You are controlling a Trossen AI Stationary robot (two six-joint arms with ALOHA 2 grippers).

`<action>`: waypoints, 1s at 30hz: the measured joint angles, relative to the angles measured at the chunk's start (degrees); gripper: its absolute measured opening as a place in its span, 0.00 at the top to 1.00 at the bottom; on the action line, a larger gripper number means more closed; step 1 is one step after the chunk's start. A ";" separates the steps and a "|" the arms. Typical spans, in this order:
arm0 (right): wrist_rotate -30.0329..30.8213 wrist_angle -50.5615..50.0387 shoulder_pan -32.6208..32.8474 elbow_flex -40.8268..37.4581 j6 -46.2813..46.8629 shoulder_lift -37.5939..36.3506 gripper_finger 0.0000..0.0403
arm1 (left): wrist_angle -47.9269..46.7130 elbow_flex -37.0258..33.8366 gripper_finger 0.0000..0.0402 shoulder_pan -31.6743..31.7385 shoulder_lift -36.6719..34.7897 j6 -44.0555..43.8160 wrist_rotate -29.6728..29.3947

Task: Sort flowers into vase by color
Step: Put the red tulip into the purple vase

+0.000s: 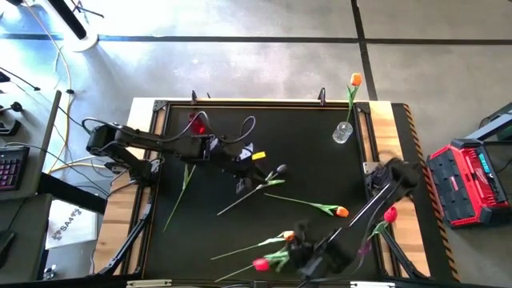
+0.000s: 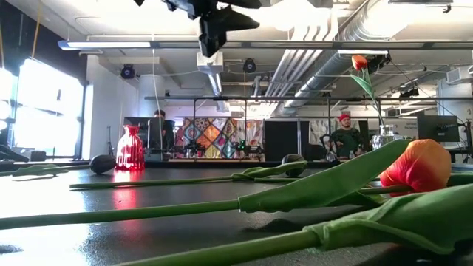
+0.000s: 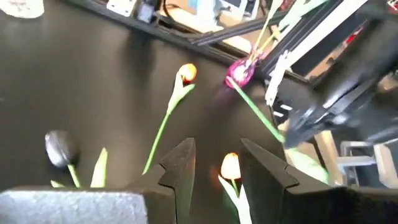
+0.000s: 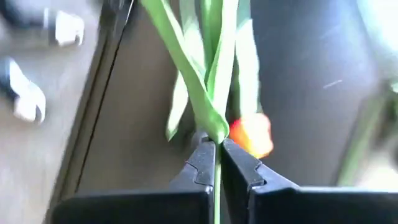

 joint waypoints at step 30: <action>44.45 12.16 22.39 0.15 14.93 -23.59 1.00 | -4.47 -0.01 0.73 2.75 -3.24 0.61 -4.25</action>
